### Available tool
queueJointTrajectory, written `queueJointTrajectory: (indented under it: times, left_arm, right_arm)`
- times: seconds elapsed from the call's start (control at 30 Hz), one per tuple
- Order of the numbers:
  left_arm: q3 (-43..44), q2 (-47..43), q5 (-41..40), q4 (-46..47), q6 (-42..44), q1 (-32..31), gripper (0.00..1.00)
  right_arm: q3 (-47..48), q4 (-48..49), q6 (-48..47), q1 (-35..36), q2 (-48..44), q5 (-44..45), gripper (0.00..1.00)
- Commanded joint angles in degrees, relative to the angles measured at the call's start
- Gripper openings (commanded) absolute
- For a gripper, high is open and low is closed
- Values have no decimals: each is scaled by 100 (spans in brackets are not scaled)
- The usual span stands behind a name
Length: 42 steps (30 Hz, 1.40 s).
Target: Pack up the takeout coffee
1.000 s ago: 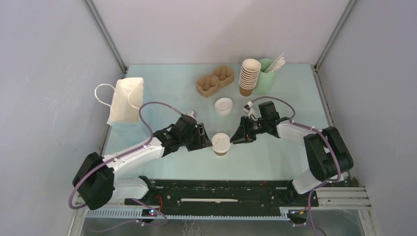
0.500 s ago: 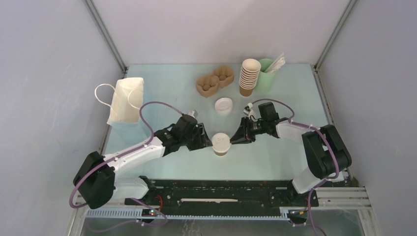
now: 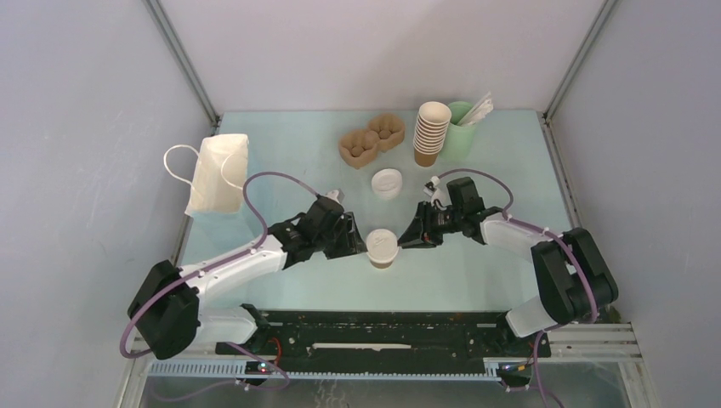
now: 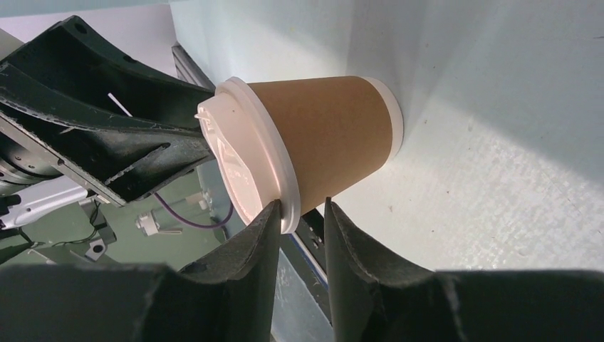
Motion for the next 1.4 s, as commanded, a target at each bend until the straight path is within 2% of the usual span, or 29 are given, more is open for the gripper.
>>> queueJointTrajectory:
  times: [0.0, 0.13, 0.4, 0.57, 0.7, 0.8, 0.87, 0.93, 1.1, 1.2, 1.37]
  left_arm:
    - [-43, 261, -511, -363, 322, -83, 54]
    - [150, 178, -522, -497, 397, -82, 54]
    - [644, 5, -698, -857, 570, -85, 58]
    - [733, -159, -726, -922, 586, -84, 60]
    - [805, -203, -624, -865, 606, -84, 62]
    - [681, -439, -358, -550, 581, -84, 71]
    - [528, -639, -185, -241, 518, -82, 80]
    - [477, -673, -159, -121, 450, -69, 84]
    - [392, -344, 86, 109, 383, -68, 77]
    - [313, -66, 225, 309, 326, -76, 67]
    - [157, 260, 268, 486, 298, -104, 58]
  right_arm:
    - [-63, 304, 292, 10, -356, 60, 39]
    - [-63, 563, 417, -144, -501, -87, 40]
    - [34, 413, 215, -247, -362, -159, 42]
    - [69, 384, 34, -229, -256, -276, 55]
    - [61, 51, -201, -226, -219, -301, 61]
    - [61, -32, -339, -222, -215, -301, 65]
    - [64, 14, -363, -218, -162, -377, 66]
    - [61, 89, -359, -209, -84, -462, 65]
    - [59, 189, -427, -128, 94, -590, 61]
    - [60, 189, -480, -113, 159, -549, 59]
    - [-18, 303, -566, -122, 323, -534, 51]
